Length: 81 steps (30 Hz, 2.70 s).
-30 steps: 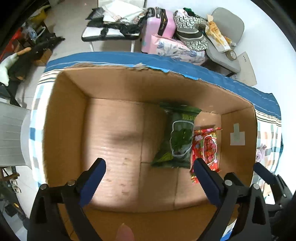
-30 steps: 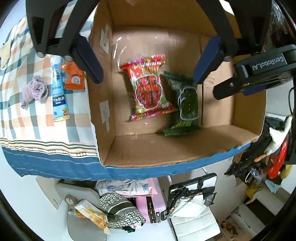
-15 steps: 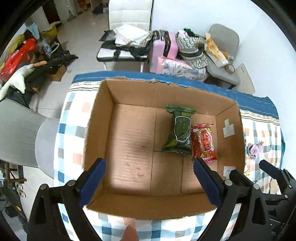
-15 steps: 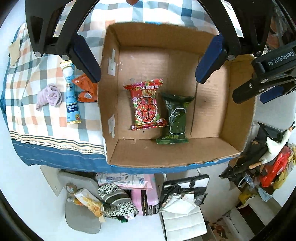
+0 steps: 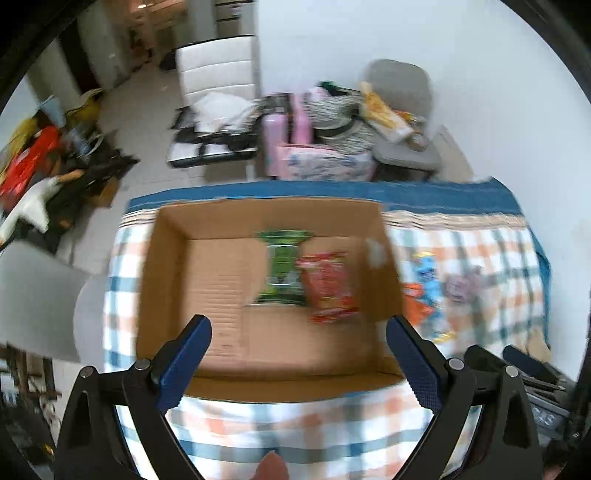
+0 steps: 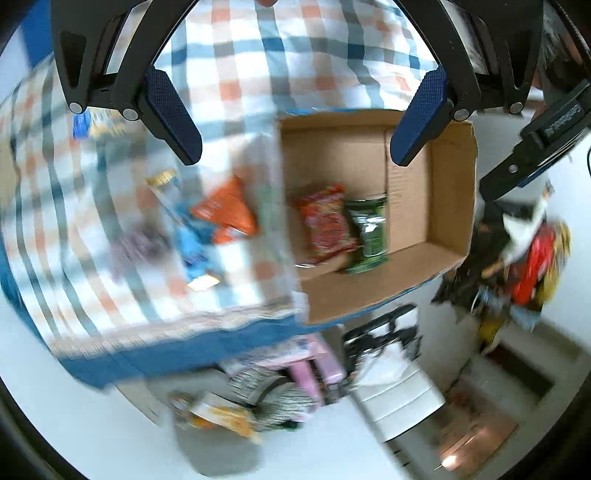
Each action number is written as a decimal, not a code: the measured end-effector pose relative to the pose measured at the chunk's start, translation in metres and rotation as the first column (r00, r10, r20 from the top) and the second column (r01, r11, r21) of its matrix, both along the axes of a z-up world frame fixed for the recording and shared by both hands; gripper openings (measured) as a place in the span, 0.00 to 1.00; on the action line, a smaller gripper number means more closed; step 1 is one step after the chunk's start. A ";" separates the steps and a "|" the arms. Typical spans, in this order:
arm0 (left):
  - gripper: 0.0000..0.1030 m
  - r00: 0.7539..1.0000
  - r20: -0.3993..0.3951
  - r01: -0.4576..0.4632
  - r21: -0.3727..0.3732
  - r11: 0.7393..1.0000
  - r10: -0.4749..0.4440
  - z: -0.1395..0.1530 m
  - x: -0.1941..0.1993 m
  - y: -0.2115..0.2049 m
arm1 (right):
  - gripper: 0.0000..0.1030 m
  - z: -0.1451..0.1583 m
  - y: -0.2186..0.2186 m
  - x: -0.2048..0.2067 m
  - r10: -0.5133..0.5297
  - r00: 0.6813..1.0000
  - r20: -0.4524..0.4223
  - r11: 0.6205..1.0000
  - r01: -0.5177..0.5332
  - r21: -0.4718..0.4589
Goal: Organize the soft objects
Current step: 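Grasp the blue Nestle tube with the left tool while the right grasps the Vinda tissue pack, then carry the tube and tissue pack into the box and release both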
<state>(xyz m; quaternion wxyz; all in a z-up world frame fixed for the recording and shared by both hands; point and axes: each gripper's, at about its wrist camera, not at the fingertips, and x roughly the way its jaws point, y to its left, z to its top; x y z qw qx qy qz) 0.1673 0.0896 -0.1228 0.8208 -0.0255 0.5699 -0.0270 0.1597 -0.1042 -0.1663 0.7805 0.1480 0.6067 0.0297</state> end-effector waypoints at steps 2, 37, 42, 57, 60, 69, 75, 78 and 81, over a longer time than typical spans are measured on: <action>0.94 0.999 -0.015 0.047 -0.027 0.999 -0.047 -0.003 0.004 -0.030 | 1.00 -0.006 -0.039 -0.013 -0.086 0.996 -0.028 0.996 0.086 0.014; 0.41 0.843 -0.496 0.273 0.056 0.960 -0.211 -0.256 0.061 -0.288 | 0.50 -0.186 -0.281 -0.091 -0.491 0.777 -0.394 0.847 0.531 -0.011; 0.26 0.852 -0.463 0.305 0.061 0.951 -0.243 -0.244 0.039 -0.288 | 0.50 -0.180 -0.289 -0.071 -0.410 0.829 -0.380 0.906 0.418 -0.067; 0.34 0.861 -0.476 0.185 -0.038 0.982 -0.180 -0.256 0.029 -0.281 | 0.47 -0.209 -0.312 -0.089 -0.422 0.807 -0.414 0.881 0.472 0.020; 0.32 0.863 -0.480 0.145 -0.063 0.987 -0.157 -0.256 0.034 -0.277 | 0.46 -0.209 -0.311 -0.090 -0.418 0.810 -0.411 0.887 0.461 0.005; 0.16 0.873 -0.452 0.189 -0.038 0.981 -0.185 -0.239 0.028 -0.270 | 0.45 -0.202 -0.289 -0.083 -0.386 0.843 -0.375 0.914 0.403 -0.035; 0.15 0.884 -0.406 0.230 -0.057 0.971 -0.233 -0.213 -0.001 -0.275 | 0.45 -0.177 -0.286 -0.078 -0.373 0.867 -0.331 0.924 0.381 -0.042; 0.15 0.896 -0.362 0.244 -0.083 0.966 -0.257 -0.190 -0.017 -0.274 | 0.45 -0.161 -0.284 -0.074 -0.358 0.885 -0.299 0.931 0.365 -0.035; 0.14 0.912 -0.304 0.252 -0.115 0.961 -0.276 -0.158 -0.027 -0.256 | 0.45 -0.142 -0.274 -0.072 -0.335 0.903 -0.269 0.940 0.340 -0.030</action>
